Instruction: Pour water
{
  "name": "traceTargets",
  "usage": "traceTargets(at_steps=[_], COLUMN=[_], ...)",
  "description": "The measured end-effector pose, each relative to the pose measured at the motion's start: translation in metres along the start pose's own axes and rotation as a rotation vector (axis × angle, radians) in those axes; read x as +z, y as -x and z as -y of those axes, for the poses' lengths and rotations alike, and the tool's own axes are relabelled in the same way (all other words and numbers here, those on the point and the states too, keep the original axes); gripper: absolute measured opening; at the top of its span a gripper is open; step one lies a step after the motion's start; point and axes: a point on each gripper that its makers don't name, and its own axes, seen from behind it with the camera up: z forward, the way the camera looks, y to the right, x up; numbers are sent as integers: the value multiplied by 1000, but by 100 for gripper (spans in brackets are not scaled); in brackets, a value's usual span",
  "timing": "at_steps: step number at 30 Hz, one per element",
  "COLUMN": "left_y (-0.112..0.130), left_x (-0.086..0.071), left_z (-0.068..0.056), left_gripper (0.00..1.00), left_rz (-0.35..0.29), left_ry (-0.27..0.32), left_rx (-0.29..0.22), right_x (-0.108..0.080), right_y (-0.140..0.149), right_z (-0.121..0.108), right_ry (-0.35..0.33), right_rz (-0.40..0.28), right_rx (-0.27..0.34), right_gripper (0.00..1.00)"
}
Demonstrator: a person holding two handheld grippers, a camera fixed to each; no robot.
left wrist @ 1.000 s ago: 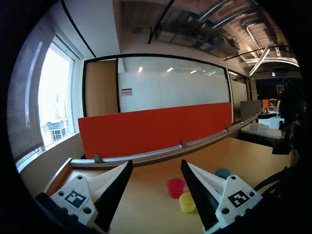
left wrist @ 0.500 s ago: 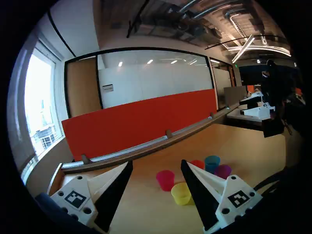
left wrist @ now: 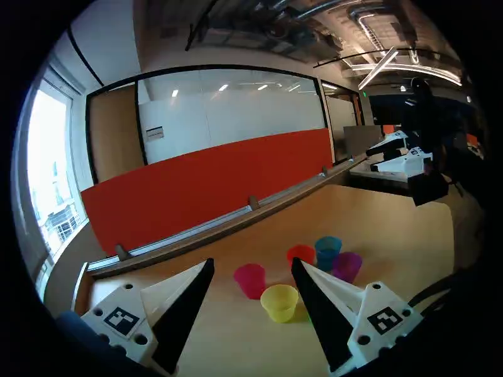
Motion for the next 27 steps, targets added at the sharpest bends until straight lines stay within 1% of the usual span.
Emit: traceTargets(at_steps=[6, 9, 12, 16, 21, 27], left_y=[7, 12, 19, 33, 52, 71], left_x=[4, 7, 10, 14, 20, 28], left_z=[-12, -20, -31, -46, -58, -71], left_gripper=[91, 91, 91, 91, 91, 91], left_rz=[22, 39, 59, 94, 138, 186], left_ry=[42, 69, 109, 170, 213, 260], left_rx=[24, 29, 31, 53, 88, 109], right_x=[2, 4, 6, 9, 14, 19], right_y=[-3, -1, 1, -1, -2, -2], right_z=[-2, 1, 4, 7, 8, 10], right_ry=[-12, -29, -43, -52, -59, -72], right_rz=[2, 8, 21, 24, 28, 33], right_rx=[-10, -12, -10, -11, -18, -29], right_gripper=[100, 100, 100, 100, 100, 100])
